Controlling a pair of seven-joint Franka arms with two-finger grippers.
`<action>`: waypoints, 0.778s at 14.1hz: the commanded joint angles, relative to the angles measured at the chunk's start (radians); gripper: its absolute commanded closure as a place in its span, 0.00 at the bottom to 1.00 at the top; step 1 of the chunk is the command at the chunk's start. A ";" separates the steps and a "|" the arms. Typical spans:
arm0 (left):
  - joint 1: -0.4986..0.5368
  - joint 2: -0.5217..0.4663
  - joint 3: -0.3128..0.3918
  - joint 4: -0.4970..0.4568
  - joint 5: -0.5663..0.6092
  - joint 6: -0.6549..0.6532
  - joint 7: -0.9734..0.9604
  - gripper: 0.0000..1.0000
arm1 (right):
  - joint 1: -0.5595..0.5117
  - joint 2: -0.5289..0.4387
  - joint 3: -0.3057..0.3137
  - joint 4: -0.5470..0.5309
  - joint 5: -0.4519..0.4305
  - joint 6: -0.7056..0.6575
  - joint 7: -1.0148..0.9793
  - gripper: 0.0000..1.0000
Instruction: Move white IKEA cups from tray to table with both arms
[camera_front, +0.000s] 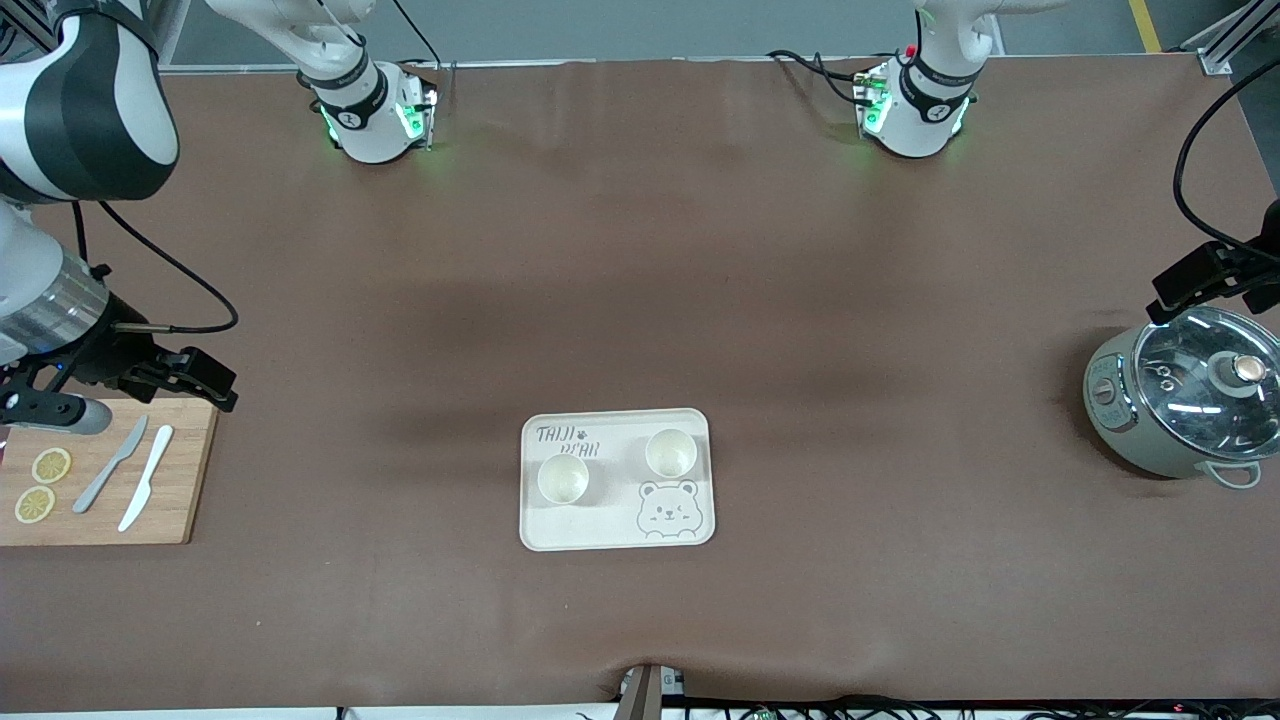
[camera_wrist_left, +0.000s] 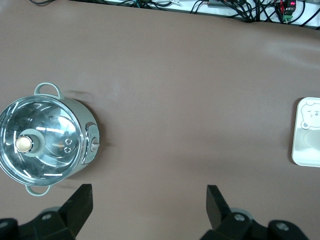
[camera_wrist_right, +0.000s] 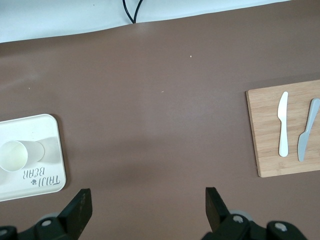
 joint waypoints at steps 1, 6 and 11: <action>0.001 -0.005 -0.003 0.008 0.019 -0.018 0.011 0.00 | -0.003 -0.011 0.000 -0.013 -0.001 0.006 0.010 0.00; 0.000 -0.001 -0.003 0.009 0.018 -0.018 -0.004 0.00 | -0.002 -0.011 0.000 -0.012 0.001 0.009 0.013 0.00; 0.001 -0.004 -0.004 0.008 0.015 -0.018 0.000 0.00 | 0.031 0.034 0.000 -0.001 0.018 0.061 0.037 0.00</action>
